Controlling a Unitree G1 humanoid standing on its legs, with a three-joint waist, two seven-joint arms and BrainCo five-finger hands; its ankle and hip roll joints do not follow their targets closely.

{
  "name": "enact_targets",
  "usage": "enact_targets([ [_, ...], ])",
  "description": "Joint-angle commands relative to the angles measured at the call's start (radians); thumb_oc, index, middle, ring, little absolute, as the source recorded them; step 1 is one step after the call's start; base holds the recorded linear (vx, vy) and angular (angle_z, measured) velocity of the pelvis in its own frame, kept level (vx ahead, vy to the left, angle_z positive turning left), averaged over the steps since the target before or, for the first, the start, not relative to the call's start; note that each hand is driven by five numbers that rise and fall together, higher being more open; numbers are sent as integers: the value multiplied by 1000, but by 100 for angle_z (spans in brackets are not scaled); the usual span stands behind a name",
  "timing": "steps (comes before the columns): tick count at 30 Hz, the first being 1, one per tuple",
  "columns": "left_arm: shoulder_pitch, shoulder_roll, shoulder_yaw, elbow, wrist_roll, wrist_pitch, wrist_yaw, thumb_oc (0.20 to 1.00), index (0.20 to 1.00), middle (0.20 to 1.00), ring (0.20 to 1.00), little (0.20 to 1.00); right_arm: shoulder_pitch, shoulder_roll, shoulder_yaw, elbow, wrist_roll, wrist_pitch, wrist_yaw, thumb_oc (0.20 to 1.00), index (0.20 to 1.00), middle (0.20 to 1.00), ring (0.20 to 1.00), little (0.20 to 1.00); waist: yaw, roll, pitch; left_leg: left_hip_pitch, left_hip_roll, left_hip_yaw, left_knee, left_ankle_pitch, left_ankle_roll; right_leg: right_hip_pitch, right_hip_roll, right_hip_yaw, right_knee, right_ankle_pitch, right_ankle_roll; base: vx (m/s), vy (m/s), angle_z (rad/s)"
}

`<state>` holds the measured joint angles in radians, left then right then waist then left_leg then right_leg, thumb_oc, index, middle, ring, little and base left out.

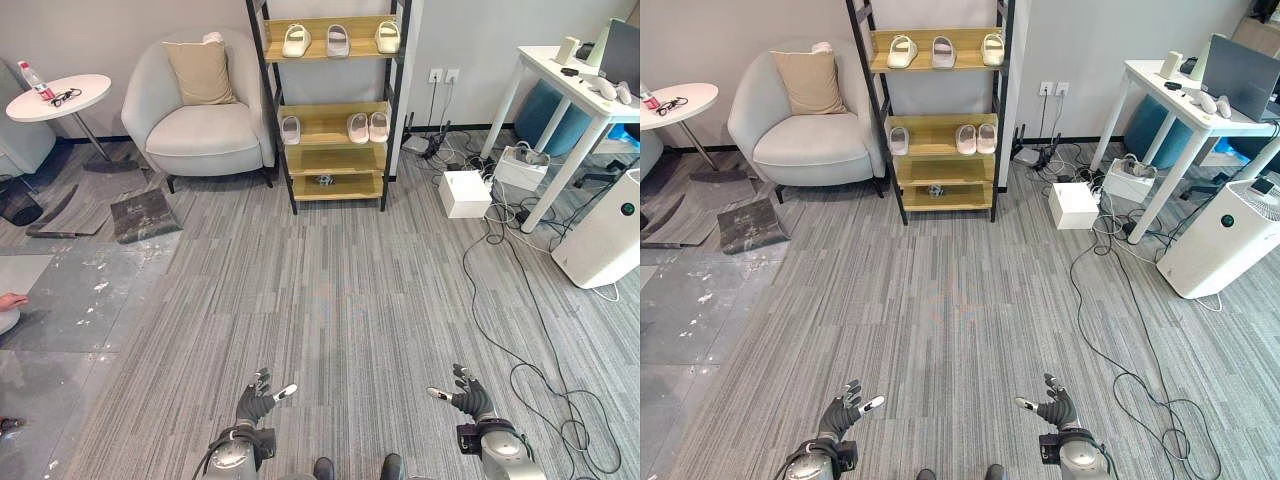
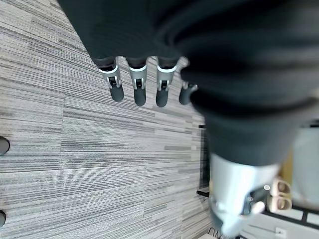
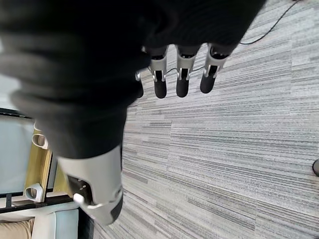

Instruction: Arrange the slippers neatly on the shoe rack.

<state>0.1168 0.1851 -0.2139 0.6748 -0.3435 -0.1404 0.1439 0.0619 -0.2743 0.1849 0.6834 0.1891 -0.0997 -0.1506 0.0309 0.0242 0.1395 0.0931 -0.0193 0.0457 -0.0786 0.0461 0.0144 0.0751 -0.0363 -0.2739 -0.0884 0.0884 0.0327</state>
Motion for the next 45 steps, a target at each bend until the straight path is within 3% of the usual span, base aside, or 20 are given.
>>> enact_targets([
  [1,-42,2,2,18,-31,-27,1,1000,1000,1000,1000,1000,-39,-11,18,-16,11,-25,-3,1000,1000,1000,1000,1000,1,-35,-20,1,51,-15,-9,-46,-68,28,-90,-5,1,-80,96,3,4,4],
  [27,-11,2,9,-1,-72,-22,-19,1000,1000,1000,1000,1000,-36,-13,34,-43,-2,-23,5,1000,1000,1000,1000,1000,-7,-48,-6,20,46,-10,-9,-61,-63,45,-96,1,1,-86,97,2,1,1],
  [34,-21,30,31,-12,-43,-20,-12,1000,1000,1000,1000,1000,-63,-33,29,-44,-21,-13,10,1000,1000,1000,1000,1000,2,-62,13,11,31,-5,-1,-71,-46,34,-105,11,1,-67,110,12,66,-3],
  [36,-26,34,44,-27,-61,-22,-2,1000,1000,1000,1000,1000,-71,-34,23,-46,-26,-7,7,1000,1000,1000,1000,1000,4,-64,20,3,19,-5,7,-79,-32,6,-122,21,57,-75,119,-14,137,-5],
  [38,-42,38,45,-59,-73,-23,6,1000,1000,1000,1000,1000,-93,-38,19,-43,-44,1,4,1000,1000,1000,1000,1000,9,-59,47,-8,-3,-11,29,-98,0,-81,-166,47,230,-90,143,-58,176,-13],
  [39,-42,38,45,-58,-73,-23,6,1000,1000,1000,1000,1000,-93,-38,19,-43,-44,1,4,1000,1000,1000,1000,1000,11,-60,47,-10,-5,-9,30,-98,1,-86,-168,50,236,-93,144,-43,178,-25],
  [41,-54,40,41,-61,-66,-25,9,1000,1000,1000,1000,1000,-108,-36,18,-35,-49,4,2,1000,1000,1000,1000,1000,10,-58,70,10,-22,-3,28,-106,21,-150,-203,63,376,-39,164,77,188,-10],
  [42,-51,50,34,-88,-41,-26,-1,1000,1000,1000,1000,1000,-111,-36,7,-34,-41,1,4,1000,1000,1000,1000,1000,6,-54,87,57,-28,-3,4,-118,29,-227,-213,61,487,-2,157,222,169,-19],
  [44,-48,58,37,-94,-39,-28,-8,1000,1000,1000,1000,1000,-117,-48,5,-40,-38,1,9,1000,1000,1000,1000,1000,0,-56,97,80,-24,-7,-7,-130,20,-266,-205,26,410,-5,150,292,-4,-22],
  [45,-52,67,40,-96,-32,-24,-10,1000,1000,1000,1000,1000,-124,-65,1,-53,-47,0,3,1000,1000,1000,1000,1000,-11,-69,113,100,-32,-17,-9,-149,14,-296,-191,-9,288,22,150,316,-113,4],
])
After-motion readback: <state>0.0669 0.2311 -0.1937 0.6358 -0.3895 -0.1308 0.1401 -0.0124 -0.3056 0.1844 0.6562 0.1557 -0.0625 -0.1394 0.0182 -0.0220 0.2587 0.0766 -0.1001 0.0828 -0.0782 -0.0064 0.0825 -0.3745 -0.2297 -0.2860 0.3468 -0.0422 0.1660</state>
